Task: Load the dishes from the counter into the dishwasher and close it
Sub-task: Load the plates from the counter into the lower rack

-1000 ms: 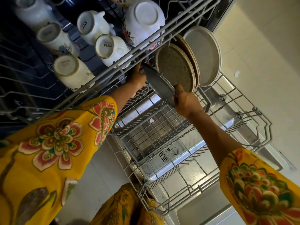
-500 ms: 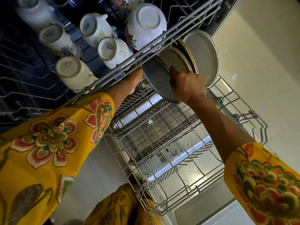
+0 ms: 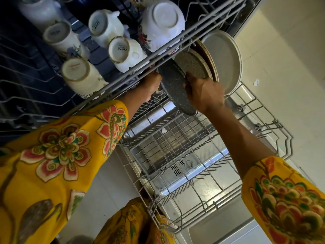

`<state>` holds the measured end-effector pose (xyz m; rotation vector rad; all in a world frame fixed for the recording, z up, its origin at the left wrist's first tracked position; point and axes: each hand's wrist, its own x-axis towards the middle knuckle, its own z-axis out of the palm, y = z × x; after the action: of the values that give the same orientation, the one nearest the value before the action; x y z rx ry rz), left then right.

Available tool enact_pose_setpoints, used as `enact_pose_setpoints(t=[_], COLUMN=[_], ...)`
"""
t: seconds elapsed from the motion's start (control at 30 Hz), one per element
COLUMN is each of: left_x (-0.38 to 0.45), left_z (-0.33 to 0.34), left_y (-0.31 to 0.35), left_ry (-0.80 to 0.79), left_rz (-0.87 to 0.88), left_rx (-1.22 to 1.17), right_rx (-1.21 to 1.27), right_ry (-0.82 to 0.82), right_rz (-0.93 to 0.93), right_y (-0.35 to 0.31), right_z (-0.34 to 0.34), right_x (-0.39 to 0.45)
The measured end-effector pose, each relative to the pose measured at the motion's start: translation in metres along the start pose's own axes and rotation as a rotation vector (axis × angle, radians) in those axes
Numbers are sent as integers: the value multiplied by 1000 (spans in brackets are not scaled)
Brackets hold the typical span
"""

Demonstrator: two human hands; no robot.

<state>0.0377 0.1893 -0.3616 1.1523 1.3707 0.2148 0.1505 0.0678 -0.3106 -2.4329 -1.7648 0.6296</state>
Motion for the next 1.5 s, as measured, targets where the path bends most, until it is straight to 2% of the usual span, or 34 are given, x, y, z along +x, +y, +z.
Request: enact_pose_setpoints(t=[0.13,0.4,0.47,0.53,0.6,0.77,0.93,1.13,1.5], left_x=[-13,-12,-13,-14,-15,-21,-17,-22,-31], left_z=[3,5,5,4,3,6,4,4,7], left_y=[0,-18,-17,-16,-16,-21,-20,-18,-8], left_ry=[-138,-30,-8,-22,-54,-21,-37,-64,-93], left_rz=[113,290,274,248,227,293,265,220,144], left_rx=[144,161,107,67,45,117,94,73,58], right_rx=[44,256,384,482,457,294,321,352,349], right_ry=[-63,-62,26,231,332,236,228,149,259], right_rz=[39,88,103,203,344,391,473,435,285], right_y=[5,9,10,16,26,37,32,41,39], right_z=[19,60,57,47,36,31,38,31,-10], right_x=[-5,-18,-20,-16,-7,6,3,13,-13])
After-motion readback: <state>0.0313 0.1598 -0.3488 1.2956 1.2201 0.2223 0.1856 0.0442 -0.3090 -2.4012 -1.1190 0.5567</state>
